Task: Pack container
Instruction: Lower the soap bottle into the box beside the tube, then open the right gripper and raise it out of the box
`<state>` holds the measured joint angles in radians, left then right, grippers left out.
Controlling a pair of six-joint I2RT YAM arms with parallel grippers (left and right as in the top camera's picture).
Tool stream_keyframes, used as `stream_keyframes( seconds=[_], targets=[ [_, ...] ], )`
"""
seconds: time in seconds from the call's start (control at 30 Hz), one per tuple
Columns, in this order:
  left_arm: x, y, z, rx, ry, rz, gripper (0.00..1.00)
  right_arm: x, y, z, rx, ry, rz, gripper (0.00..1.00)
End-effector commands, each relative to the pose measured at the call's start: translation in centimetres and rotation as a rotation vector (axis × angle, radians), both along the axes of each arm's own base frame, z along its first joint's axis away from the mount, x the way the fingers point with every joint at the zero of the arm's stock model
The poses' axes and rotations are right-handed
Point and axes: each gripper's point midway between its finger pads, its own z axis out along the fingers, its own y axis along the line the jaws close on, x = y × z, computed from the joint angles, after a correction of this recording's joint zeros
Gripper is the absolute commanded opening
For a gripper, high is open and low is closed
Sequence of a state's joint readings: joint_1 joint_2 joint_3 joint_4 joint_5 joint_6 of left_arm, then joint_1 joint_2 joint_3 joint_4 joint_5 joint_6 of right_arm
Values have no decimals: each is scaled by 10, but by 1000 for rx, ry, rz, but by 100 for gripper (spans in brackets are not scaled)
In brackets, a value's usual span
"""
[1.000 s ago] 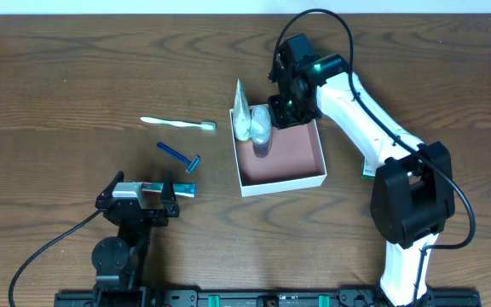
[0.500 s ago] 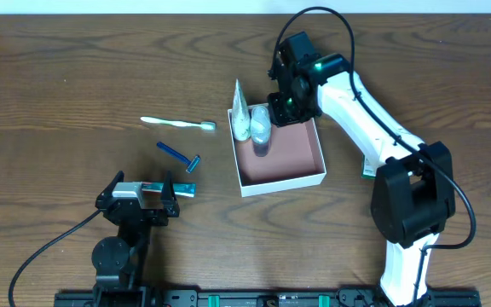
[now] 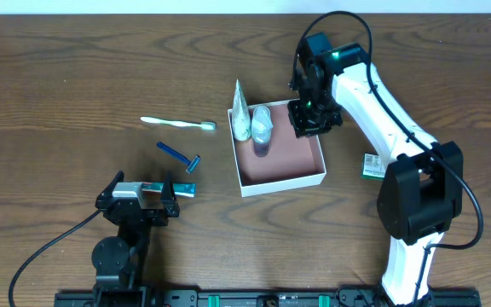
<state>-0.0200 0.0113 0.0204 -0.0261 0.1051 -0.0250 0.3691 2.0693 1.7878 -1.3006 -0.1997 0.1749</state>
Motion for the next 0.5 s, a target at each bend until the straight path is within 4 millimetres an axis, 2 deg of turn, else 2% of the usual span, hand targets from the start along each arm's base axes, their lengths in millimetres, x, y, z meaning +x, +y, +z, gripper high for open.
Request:
stream_keyframes(
  seconds=[0.0,0.3,0.47],
  targets=[
    [-1,-3,-16,4,49,-17,98,-3,-2,5,-35,-6,30,18],
    [-1,-3,-16,4,49,-17,98,-28,-1,4,-97,63,77,14],
    [-1,-3,-16,4,49,-17,98,-42,2,-8,-149,85,111,13]
  ],
)
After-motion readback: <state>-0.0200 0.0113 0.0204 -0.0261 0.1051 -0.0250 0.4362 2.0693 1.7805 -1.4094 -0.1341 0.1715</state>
